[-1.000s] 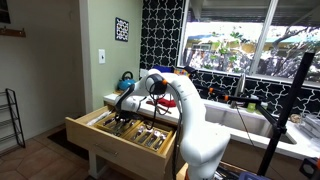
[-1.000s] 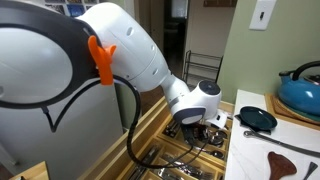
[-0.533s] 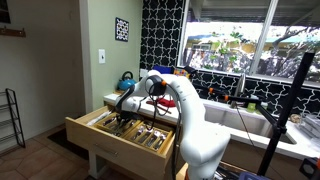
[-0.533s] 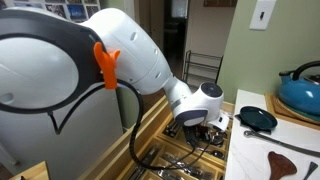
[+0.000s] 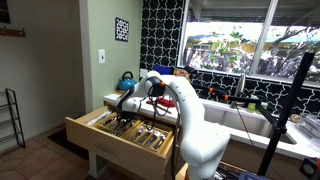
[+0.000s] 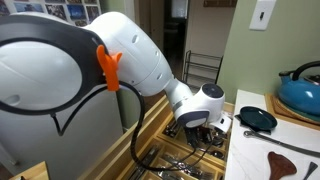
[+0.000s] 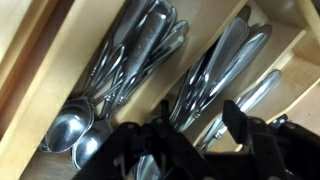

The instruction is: Remove a spoon from the middle compartment of the opened drawer and put it on the counter top, Remove a fork from the middle compartment of the drawer and put it on the counter top

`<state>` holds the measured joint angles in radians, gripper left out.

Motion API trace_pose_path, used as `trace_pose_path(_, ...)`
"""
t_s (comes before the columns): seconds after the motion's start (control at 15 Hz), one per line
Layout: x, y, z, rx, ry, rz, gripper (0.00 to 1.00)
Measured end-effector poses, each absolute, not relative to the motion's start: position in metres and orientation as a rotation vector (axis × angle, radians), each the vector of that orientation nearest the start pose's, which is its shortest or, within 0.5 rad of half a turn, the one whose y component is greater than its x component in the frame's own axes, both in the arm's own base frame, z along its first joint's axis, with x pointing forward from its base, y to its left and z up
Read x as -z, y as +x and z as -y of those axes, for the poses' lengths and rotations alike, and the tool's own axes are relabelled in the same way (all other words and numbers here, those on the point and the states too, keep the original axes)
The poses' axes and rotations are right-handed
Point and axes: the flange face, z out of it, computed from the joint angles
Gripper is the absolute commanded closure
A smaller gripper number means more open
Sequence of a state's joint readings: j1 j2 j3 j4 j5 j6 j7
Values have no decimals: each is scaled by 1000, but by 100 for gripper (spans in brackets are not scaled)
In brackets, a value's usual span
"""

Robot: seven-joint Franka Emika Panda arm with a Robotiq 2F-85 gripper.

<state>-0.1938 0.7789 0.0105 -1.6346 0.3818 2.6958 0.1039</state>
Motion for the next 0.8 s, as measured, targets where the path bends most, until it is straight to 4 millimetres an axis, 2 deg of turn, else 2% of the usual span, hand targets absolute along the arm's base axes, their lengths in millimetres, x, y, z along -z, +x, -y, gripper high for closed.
trace_pose_path(0.07, -187, 697, 143, 419, -2778, -879, 67)
trace_pose_path(0.2, -184, 697, 143, 418, -2805, -887, 77)
trace_pose_path(0.4, -185, 700, 141, 414, -2847, -910, 87)
trace_pose_path(0.6, -188, 704, 136, 404, -2864, -953, 80)
trace_pose_path(0.67, -189, 704, 136, 403, -2866, -966, 67)
trace_pose_path(0.8, -190, 705, 135, 406, -2871, -983, 57)
